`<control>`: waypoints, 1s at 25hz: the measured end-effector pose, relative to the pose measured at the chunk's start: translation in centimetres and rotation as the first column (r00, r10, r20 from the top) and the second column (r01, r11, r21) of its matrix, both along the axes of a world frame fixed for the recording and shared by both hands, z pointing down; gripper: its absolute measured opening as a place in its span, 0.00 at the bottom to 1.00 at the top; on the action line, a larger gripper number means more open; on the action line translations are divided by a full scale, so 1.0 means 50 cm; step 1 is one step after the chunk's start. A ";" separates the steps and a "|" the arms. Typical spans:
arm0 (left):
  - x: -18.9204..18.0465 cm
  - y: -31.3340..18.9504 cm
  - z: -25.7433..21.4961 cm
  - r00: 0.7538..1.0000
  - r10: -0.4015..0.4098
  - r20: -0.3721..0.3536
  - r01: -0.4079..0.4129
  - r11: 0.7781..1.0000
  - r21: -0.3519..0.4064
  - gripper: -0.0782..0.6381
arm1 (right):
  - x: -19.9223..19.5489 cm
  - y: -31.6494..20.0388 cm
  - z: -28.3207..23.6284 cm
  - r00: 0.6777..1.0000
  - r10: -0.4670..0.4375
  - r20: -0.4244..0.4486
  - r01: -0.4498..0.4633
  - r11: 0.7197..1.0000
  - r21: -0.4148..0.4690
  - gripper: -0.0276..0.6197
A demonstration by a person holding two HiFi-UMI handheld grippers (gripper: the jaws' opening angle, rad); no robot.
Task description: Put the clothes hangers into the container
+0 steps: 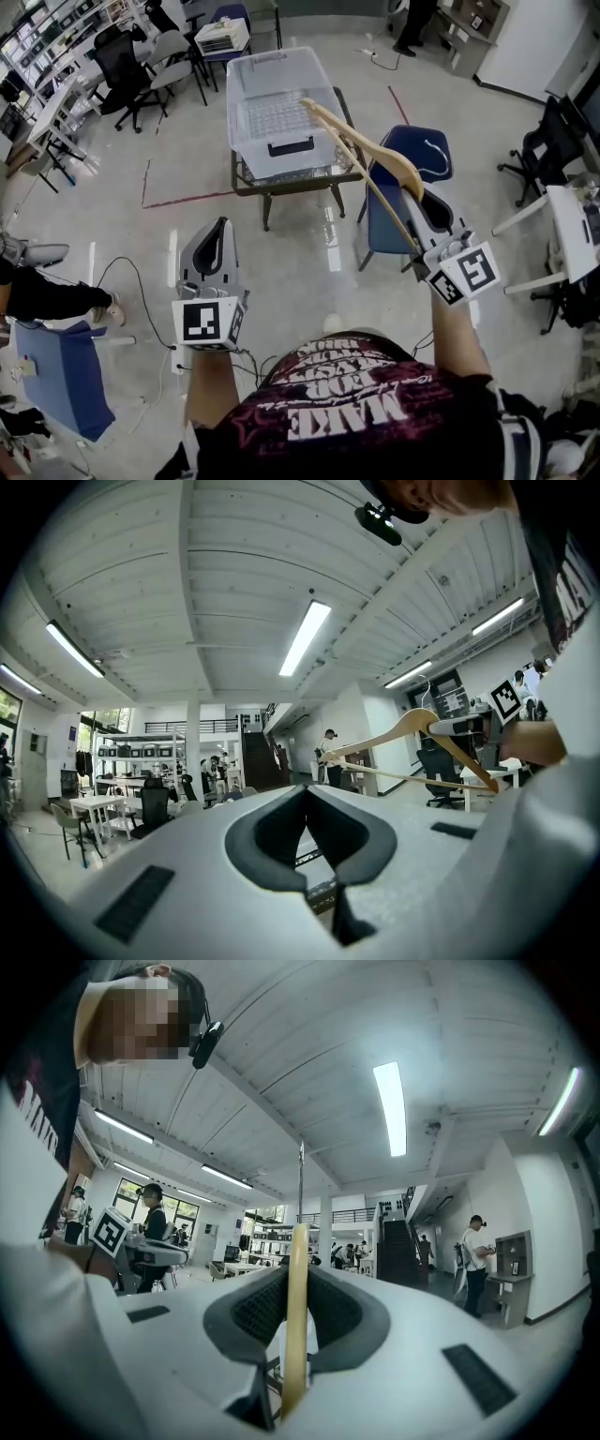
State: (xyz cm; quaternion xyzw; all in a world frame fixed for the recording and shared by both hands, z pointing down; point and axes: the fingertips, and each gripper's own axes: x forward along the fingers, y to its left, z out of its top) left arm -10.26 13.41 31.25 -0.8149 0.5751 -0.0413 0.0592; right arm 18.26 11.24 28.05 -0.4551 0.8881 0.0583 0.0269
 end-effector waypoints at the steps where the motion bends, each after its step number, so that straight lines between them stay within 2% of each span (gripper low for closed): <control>1: 0.006 -0.010 -0.004 1.000 -0.001 -0.003 0.001 1.000 0.003 0.12 | 0.006 -0.011 -0.001 1.000 -0.003 0.003 0.003 1.000 0.003 0.14; 6: 0.038 -0.048 -0.023 1.000 -0.023 -0.009 0.023 0.999 0.023 0.12 | 0.043 -0.059 -0.002 0.999 -0.029 0.019 0.029 1.000 0.010 0.14; 12: 0.070 -0.063 -0.014 1.000 -0.026 -0.001 0.026 1.000 -0.006 0.12 | 0.054 -0.094 0.014 0.997 -0.059 0.041 0.060 0.998 -0.008 0.14; 20: 0.058 -0.060 0.016 0.999 -0.027 -0.016 0.027 0.999 -0.040 0.12 | 0.060 -0.100 0.053 0.998 -0.047 0.045 0.048 0.998 -0.040 0.14; 25: 0.048 -0.097 0.019 0.999 -0.013 -0.042 0.011 0.999 -0.042 0.12 | 0.046 -0.142 0.057 0.998 -0.046 0.043 0.048 0.998 -0.043 0.14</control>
